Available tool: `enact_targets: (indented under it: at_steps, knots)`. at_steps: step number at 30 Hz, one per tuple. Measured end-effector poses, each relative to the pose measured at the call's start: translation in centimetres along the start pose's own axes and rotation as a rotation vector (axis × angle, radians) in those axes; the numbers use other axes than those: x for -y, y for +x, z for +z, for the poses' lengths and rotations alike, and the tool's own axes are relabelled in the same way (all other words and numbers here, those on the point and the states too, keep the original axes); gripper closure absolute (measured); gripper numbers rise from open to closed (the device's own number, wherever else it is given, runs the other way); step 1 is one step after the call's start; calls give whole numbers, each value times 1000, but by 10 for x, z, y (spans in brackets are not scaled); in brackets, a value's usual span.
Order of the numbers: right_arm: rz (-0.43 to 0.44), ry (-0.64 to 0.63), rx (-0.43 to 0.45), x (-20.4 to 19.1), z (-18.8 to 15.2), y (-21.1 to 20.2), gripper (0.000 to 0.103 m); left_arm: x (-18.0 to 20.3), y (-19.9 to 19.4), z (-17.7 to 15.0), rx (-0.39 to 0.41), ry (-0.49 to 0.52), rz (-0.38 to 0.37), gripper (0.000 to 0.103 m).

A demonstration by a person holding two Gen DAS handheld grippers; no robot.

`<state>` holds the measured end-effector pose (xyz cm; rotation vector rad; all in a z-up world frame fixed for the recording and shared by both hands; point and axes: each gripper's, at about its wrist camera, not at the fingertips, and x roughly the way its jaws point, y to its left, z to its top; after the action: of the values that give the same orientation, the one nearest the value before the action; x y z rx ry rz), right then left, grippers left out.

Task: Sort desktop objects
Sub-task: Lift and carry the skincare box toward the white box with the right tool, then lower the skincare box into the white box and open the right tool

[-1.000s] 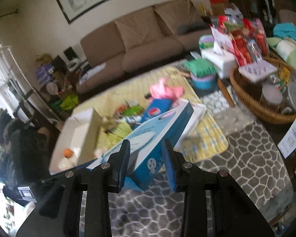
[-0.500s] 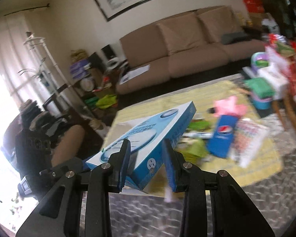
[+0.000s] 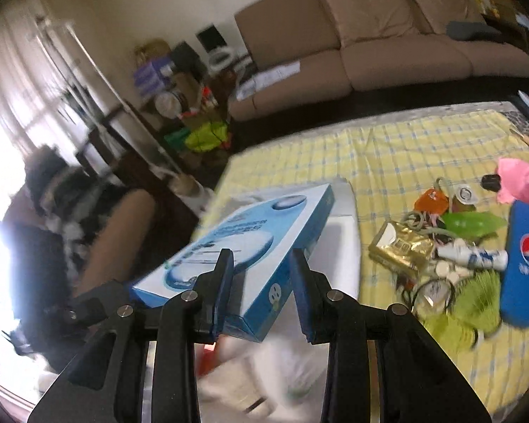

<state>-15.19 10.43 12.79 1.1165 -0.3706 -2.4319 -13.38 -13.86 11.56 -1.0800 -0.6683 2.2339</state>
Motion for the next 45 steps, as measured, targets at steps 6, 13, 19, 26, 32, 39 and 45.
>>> enact_targets:
  at_steps: [6, 13, 19, 26, 32, 39, 45]
  knots:
    - [-152, -71, -98, 20, -21, 50, 77, -30, 64, -7, -165, 4, 60, 6]
    - [-156, -75, -115, 26, -27, 57, 77, -23, 75, -2, -173, 12, 78, 4]
    - [-86, -140, -98, 9, -29, 23, 77, -13, 45, -7, -165, 43, 81, 3]
    - [-129, -305, -323, -24, -61, 51, 78, -2, 34, -16, -203, 111, 120, 3]
    - [-54, -360, -485, -33, -86, 54, 78, 0, 54, -7, -359, 262, 89, 1]
    - [-127, -301, -374, -18, -64, 17, 77, 6, 80, -21, -559, 485, 183, 1]
    - [-125, -254, -311, -12, -60, 11, 77, 3, 98, -50, -707, 667, 271, 1]
